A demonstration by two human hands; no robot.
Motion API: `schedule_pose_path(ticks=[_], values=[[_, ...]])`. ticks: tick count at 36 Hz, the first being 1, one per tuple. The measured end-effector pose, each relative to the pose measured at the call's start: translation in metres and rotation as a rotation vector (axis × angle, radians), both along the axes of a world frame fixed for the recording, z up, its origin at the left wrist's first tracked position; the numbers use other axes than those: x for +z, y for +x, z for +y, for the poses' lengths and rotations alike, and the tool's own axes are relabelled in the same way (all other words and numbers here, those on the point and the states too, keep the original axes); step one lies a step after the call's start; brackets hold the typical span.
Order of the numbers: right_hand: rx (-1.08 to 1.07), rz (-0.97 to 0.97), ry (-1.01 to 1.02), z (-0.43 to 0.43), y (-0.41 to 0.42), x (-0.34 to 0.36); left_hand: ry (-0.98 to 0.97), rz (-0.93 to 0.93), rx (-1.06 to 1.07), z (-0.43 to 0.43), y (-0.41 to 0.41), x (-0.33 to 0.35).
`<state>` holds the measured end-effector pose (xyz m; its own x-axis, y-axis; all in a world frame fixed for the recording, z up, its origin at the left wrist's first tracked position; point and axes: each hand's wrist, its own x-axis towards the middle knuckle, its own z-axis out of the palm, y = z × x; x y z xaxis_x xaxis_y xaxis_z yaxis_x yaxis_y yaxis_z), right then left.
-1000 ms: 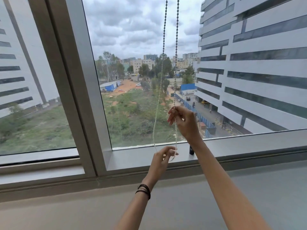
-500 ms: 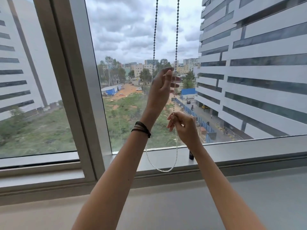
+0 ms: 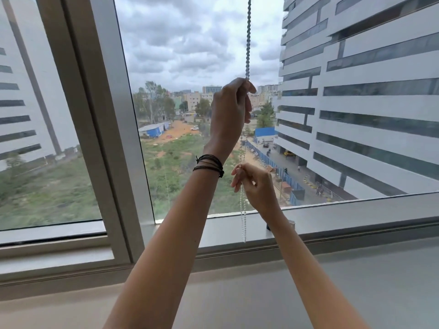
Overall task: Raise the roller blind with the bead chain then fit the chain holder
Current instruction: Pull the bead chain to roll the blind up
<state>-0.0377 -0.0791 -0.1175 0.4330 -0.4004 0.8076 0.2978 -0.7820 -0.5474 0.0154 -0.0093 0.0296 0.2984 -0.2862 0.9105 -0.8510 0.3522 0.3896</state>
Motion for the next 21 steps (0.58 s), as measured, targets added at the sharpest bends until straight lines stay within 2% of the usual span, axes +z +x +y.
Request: schedule_pose_path(ticks=[11,21], values=[[0.02,-0.005,0.027,0.008,0.012,-0.01,0.007,-0.048,0.054,0.01,0.009,-0.009],[0.038,0.095,0.093,0.005,0.013,-0.052,0.076,-0.02,0.06,0.008,0.017,-0.055]])
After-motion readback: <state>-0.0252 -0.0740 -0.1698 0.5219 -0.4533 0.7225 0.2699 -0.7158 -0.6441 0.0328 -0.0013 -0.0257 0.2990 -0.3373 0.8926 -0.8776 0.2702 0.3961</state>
